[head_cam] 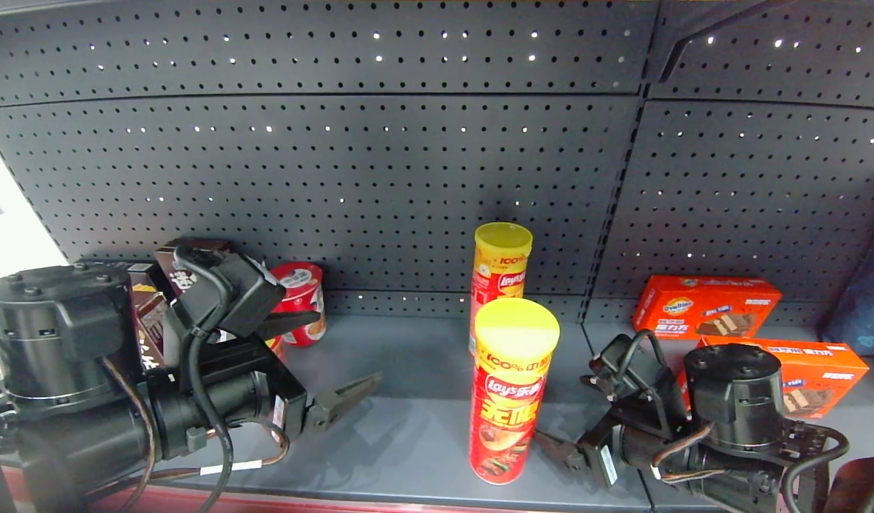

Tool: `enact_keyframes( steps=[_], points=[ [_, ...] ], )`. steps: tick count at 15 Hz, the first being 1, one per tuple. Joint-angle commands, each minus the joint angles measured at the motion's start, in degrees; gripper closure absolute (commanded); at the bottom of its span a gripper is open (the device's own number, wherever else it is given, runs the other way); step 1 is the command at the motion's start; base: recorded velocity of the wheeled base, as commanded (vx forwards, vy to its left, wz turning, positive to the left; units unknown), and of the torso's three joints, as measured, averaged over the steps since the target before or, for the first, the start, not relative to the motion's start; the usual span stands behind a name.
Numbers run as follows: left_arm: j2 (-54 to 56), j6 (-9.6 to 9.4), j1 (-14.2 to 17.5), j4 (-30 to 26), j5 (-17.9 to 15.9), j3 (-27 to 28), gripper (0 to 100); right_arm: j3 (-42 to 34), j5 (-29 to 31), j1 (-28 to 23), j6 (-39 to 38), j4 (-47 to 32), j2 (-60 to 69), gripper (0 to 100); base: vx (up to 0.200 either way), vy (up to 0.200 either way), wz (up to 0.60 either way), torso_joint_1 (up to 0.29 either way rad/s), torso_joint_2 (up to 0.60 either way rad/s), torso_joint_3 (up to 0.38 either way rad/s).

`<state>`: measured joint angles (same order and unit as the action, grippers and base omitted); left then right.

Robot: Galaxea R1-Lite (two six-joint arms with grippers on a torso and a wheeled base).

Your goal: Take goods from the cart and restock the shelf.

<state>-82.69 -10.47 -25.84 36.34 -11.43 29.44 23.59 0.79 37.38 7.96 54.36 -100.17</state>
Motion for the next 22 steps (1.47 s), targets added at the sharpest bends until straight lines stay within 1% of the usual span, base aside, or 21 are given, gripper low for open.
enact_keyframes(
  steps=[1, 5, 8, 9, 10, 12, 13, 14, 16, 17, 18, 19, 20, 21, 22],
  points=[
    [-0.1, 0.01, 0.0, 0.13, 0.01, -0.44, 0, 0.23, 0.0, 0.15, 0.04, 0.05, -0.29, 0, 0.0, 0.0, 0.0, 0.0, 0.0, 0.0],
    [0.25, 0.01, 0.0, 0.49, 0.01, -2.9, 0, -0.47, 0.17, 0.33, -0.05, 0.13, 0.5, 0, 0.0, 0.0, 0.0, 0.0, 0.0, 0.0],
    [3.15, -0.16, 0.0, 0.4, 0.01, -2.63, 0, 0.84, 0.61, -0.29, -0.14, 0.05, 5.69, 0, 0.0, 0.0, 0.0, 0.0, 0.0, 0.0],
    [4.03, -0.16, 0.0, 0.31, 0.1, -2.46, 0, 1.46, 1.76, -0.64, -0.14, -0.22, 7.09, 0, 0.0, 0.0, 0.0, 0.0, 0.0, 0.0],
    [7.45, -0.16, 0.0, -0.13, 0.54, -2.37, 0, 0.93, 5.62, -1.52, -1.28, -0.74, 11.49, 0, 0.0, 0.0, 0.0, 0.0, 0.0, 0.0],
    [13.52, -0.08, 0.09, -0.22, 2.03, -4.57, 0, -2.67, 6.33, -2.48, -3.21, -1.62, 20.01, 0, 0.0, 0.0, 0.0, 0.0, 0.0, 0.0],
    [17.83, 0.1, 1.06, -0.3, 3.17, -6.85, 0, -5.4, 7.29, -4.51, -3.21, -2.15, 24.32, 0, 0.0, 0.0, 0.0, 0.0, 0.0, 0.0],
    [22.84, 0.01, 5.1, -0.39, 3.44, -10.02, 0, -8.12, 7.82, -6.88, -3.21, -2.41, 28.72, 0, 0.0, 0.0, 0.0, 0.0, 0.0, 0.0],
    [32.24, 0.45, 14.42, -1.1, 3.09, -16.26, 0, -14.27, 7.65, -15.67, -3.48, -3.21, 36.19, 0, 0.0, 0.0, 0.0, 0.0, 0.0, 0.0],
    [35.67, 1.68, 16.53, -2.68, 3.26, -18.19, 0, -15.77, 7.65, -18.3, -3.83, -3.82, 38.47, 0, 0.0, 0.0, 0.0, 0.0, 0.0, 0.0],
    [39.62, 2.65, 18.2, -5.23, 3.79, -19.86, 0, -16.29, 7.65, -20.68, -3.83, -4.17, 40.14, 0, 0.0, 0.0, 0.0, 0.0, 0.0, 0.0],
    [39.97, 2.65, 18.37, -5.4, 3.88, -19.95, 0, -16.29, 7.65, -20.85, -3.83, -4.17, 40.32, 0, 0.0, 0.0, 0.0, 0.0, 0.0, 0.0],
    [48.94, 2.65, 19.34, -11.64, 9.15, -22.67, 0, -16.56, 7.73, -27.36, -3.92, -4.61, 42.95, 0, 0.0, 0.0, 0.0, 0.0, 0.0, 0.0],
    [53.86, 2.83, 19.34, -16.74, 12.58, -23.29, 0, -17.61, 7.65, -30.61, -3.92, -5.58, 45.15, 0, 0.0, 0.0, 0.0, 0.0, 0.0, 0.0],
    [58.69, 3.09, 19.52, -21.75, 13.63, -23.38, 0, -19.19, 7.65, -33.16, -3.92, -6.28, 47.35, 0, 0.0, 0.0, 0.0, 0.0, 0.0, 0.0]
  ],
)
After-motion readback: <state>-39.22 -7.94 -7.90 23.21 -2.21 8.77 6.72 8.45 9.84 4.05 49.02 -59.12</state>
